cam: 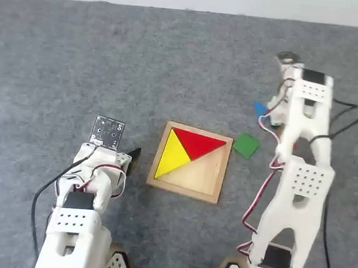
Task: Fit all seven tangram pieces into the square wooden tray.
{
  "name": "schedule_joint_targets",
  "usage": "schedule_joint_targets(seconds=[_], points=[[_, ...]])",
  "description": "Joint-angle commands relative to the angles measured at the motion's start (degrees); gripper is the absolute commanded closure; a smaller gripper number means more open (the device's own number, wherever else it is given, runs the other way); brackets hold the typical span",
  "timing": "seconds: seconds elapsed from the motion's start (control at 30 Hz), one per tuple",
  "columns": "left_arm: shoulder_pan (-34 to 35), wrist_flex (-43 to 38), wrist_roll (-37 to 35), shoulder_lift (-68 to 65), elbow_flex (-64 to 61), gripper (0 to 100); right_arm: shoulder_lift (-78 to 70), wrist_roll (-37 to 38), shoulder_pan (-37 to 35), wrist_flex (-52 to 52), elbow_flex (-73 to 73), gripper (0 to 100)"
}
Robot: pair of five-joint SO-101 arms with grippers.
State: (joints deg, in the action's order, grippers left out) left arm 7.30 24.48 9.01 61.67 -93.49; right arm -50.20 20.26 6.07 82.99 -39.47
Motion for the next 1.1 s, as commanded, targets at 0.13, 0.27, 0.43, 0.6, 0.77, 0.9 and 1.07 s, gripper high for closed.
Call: schedule_joint_targets(seconds=[0.13,0.27,0.43,0.6,0.77,0.9,1.07], points=[[-0.18,-1.32,0.53,1.05,0.4,72,0.31,-3.25,4.44,4.62,-3.08,89.3],[-0.18,-1.32,0.53,1.05,0.4,72,2.59,-5.71,4.09,6.29,-2.99,90.2],[-0.18,-1.32,0.53,1.05,0.4,72,9.89,-8.09,4.44,8.48,-2.9,91.3],[-0.18,-1.32,0.53,1.05,0.4,72,17.98,-8.62,4.18,10.95,-2.81,91.5],[-0.18,-1.32,0.53,1.05,0.4,72,23.69,-7.91,2.15,10.86,7.47,90.6],[-0.18,-1.32,0.53,1.05,0.4,72,32.04,-8.0,2.59,-0.57,25.67,89.8],[-0.18,-1.32,0.53,1.05,0.4,72,40.48,-7.65,2.24,-14.99,44.48,89.8]])
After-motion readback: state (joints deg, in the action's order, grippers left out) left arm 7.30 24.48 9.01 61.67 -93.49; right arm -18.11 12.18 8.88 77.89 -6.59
